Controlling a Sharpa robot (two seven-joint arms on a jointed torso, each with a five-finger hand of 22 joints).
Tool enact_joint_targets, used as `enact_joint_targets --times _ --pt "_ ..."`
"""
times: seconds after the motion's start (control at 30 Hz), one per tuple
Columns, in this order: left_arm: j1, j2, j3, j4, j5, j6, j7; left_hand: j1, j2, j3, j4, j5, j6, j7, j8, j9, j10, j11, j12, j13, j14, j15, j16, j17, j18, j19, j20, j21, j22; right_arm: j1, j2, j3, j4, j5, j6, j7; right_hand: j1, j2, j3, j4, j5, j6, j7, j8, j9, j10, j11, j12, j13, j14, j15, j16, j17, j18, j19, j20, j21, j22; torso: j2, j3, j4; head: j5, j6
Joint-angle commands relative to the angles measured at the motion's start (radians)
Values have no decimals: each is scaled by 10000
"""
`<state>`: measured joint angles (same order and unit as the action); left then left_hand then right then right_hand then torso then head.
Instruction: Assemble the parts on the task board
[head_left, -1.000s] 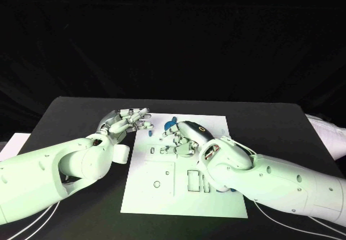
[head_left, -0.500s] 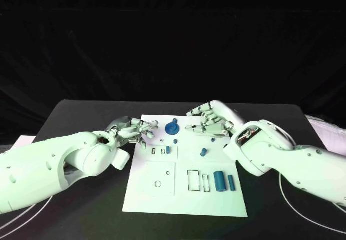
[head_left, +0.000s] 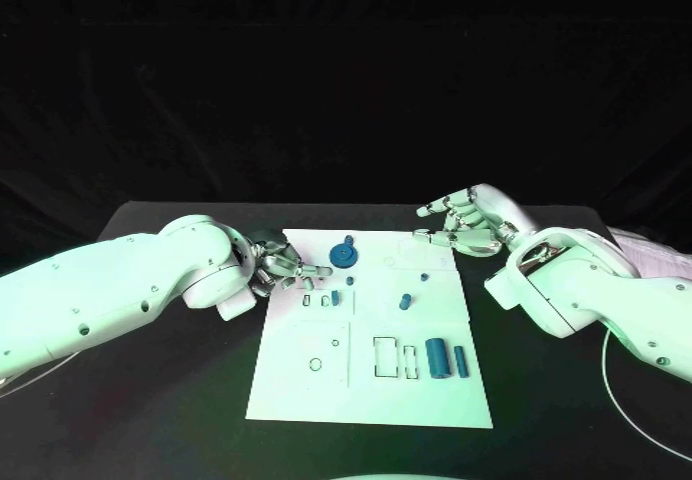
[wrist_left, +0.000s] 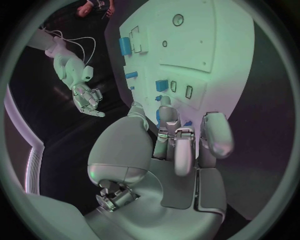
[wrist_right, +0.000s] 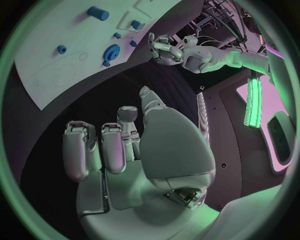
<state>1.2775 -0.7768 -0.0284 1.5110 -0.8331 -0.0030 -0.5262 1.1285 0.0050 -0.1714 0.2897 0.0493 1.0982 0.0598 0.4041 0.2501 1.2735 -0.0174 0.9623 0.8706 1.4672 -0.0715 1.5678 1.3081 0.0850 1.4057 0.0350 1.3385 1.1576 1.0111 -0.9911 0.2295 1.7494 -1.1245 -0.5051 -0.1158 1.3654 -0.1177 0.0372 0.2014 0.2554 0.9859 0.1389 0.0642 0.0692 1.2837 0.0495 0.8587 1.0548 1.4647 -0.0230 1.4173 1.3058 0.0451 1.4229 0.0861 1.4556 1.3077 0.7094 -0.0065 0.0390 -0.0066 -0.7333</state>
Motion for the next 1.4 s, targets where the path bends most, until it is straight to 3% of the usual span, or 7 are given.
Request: enact_joint_targets --times 0.03,0.17,0.33,0.7,1.4 --pt "69 334 3 -257 -1220 1099 -964 95 118 -198 7 -29 -89 -98 294 252 193 -34 455 475 1036 -91 29 2627 -131 147 -50 277 420 8 20 0 -46 273 32 4 -3 -5 -73 -6 67 70 -14 15 -1 -24 -4 -27 -16 502 -11 -29 6 121 -73 -7 -68 135 3 14 -34 46 -29" --pt "103 754 4 -520 -1365 1299 -1083 376 232 -436 1 -30 -312 -143 731 674 304 -69 914 966 1036 -125 29 2627 -195 257 -94 538 827 11 49 -1 -95 258 64 -57 -23 0 -105 21 70 75 -16 17 0 -16 -5 -23 -23 505 -12 -28 11 108 -35 -9 -42 190 19 -3 -23 73 -33" --pt "116 1126 3 -875 -1440 1432 -1185 519 321 -591 -12 -24 -495 -169 1090 1048 349 -83 1168 1233 1036 -137 29 2627 -221 294 -100 652 1012 12 65 -2 -137 241 100 -126 -37 8 -126 41 63 80 -17 19 0 -12 -5 -22 -29 506 -12 -32 8 107 -29 -9 -39 196 4 1 -21 100 -94" --pt "108 1593 5 -1191 -1744 1754 -1248 579 542 -1023 -7 -22 -1062 -216 1955 2130 320 -125 1451 1526 1036 -163 29 2627 -239 301 -123 764 1209 9 157 -5 -182 153 217 -229 -51 23 -152 67 43 90 -20 23 2 5 -7 6 -18 511 -13 -26 23 104 -17 -11 -33 210 22 0 -32 103 -149" --pt "79 2066 -5 -1549 -1850 2179 -1284 635 629 -1207 -16 -21 -1214 -265 2314 2620 375 -165 1582 1659 1036 -190 29 2627 -284 391 -145 898 1464 -3 278 -7 -241 98 319 -250 -100 45 -354 216 315 124 -33 24 4 11 -19 -14 -85 518 -25 -53 10 107 -12 -21 -47 192 25 3 -19 34 -256"
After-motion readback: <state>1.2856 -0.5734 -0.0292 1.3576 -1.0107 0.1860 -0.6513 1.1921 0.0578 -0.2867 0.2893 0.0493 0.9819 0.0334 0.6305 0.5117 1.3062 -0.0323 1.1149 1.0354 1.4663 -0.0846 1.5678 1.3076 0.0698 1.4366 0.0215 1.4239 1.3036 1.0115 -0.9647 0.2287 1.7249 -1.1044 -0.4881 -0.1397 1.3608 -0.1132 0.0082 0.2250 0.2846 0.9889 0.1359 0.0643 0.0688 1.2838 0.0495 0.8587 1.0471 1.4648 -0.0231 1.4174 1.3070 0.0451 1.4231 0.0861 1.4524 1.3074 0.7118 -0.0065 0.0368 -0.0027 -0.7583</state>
